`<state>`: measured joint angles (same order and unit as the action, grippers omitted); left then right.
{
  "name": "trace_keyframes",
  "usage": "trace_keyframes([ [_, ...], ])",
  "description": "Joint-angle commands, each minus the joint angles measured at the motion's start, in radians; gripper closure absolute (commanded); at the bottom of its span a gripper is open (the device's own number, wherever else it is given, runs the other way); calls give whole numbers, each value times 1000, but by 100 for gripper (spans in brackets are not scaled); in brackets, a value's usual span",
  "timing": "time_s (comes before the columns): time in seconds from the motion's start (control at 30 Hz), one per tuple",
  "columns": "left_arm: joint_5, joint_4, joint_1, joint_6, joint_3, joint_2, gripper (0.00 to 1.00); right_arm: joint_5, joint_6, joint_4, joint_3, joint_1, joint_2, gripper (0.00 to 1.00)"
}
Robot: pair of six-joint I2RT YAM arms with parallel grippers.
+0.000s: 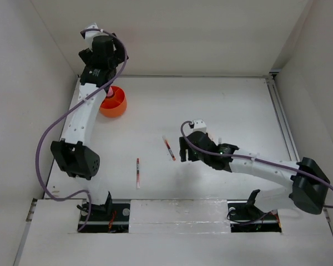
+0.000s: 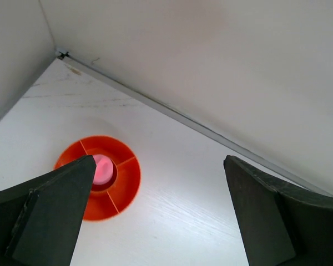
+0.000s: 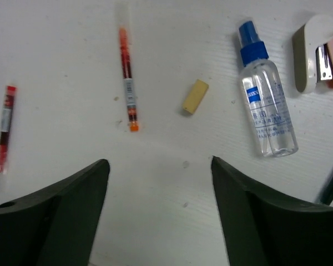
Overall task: Sort the stationery into containers
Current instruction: Grab a piece of stationery with the right arm
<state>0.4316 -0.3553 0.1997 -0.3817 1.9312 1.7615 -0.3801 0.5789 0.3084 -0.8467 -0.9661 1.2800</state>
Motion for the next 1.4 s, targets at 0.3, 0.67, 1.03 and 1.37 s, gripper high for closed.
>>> trace_keyframes([
  [0.3,-404,-16,-11,-180,-445,-411,0,-121,148,-22,-155,30,317,43],
  [0.67,-455,-54,-11,-100,-570,-605,0,-103,157,-72,-155,101,415,46],
  [1.03,-473,-54,-11,-91,-580,-596,0,-72,157,-94,-166,101,473,62],
  [1.37,-536,-27,-11,-100,-623,-586,0,-25,157,-121,-144,101,434,100],
])
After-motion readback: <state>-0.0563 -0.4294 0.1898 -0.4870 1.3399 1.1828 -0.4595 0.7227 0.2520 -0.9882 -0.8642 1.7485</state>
